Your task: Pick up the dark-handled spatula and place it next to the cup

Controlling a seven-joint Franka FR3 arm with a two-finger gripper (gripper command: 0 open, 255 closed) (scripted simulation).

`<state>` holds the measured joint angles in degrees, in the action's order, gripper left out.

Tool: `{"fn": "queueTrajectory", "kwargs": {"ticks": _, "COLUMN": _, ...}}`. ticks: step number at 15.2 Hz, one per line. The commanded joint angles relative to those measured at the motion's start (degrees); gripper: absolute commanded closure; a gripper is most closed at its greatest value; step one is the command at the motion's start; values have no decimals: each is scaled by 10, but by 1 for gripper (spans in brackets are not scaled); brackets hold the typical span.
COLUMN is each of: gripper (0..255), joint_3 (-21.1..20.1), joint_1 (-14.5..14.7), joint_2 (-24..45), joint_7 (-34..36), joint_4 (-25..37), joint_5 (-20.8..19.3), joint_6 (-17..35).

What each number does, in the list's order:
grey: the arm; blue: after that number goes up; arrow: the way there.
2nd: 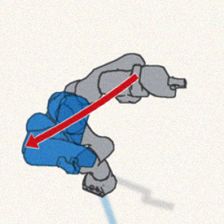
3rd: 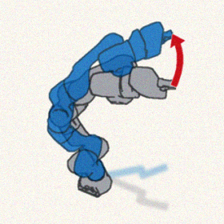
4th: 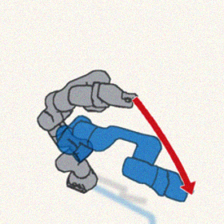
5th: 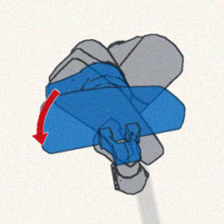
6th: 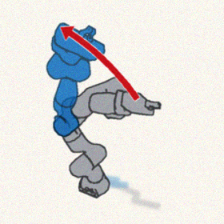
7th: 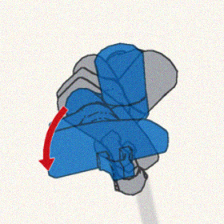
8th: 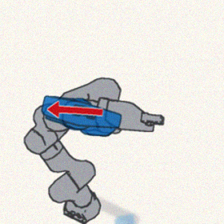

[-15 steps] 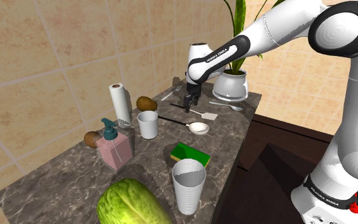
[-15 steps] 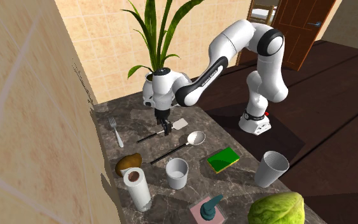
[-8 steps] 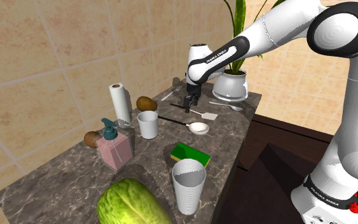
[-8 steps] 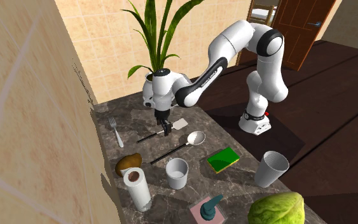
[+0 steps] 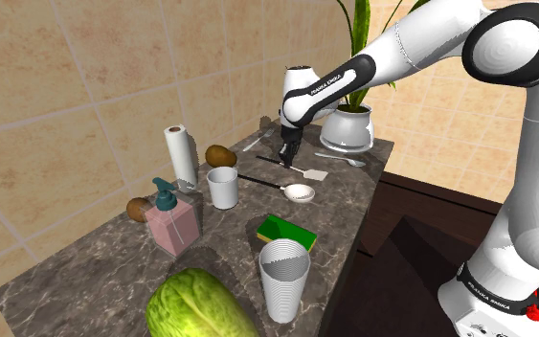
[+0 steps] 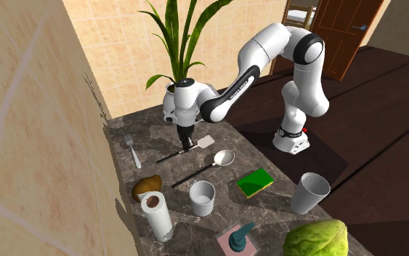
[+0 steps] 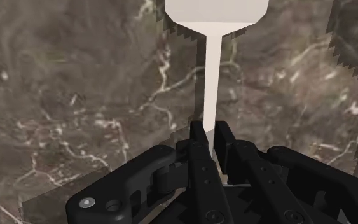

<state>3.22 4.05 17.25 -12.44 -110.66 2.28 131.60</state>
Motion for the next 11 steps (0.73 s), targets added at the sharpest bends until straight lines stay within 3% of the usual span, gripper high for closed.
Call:
{"fn": "queueTrajectory", "kwargs": {"ticks": 1, "gripper": 255, "joint_3": 0, "joint_1": 0, "joint_2": 0, "joint_7": 0, "joint_4": 0, "joint_5": 0, "joint_6": 0}}
{"fn": "queueTrajectory", "kwargs": {"ticks": 11, "gripper": 255, "joint_3": 1, "joint_1": 1, "joint_2": -33, "joint_7": 3, "joint_4": 28, "joint_5": -4, "joint_6": -60}}
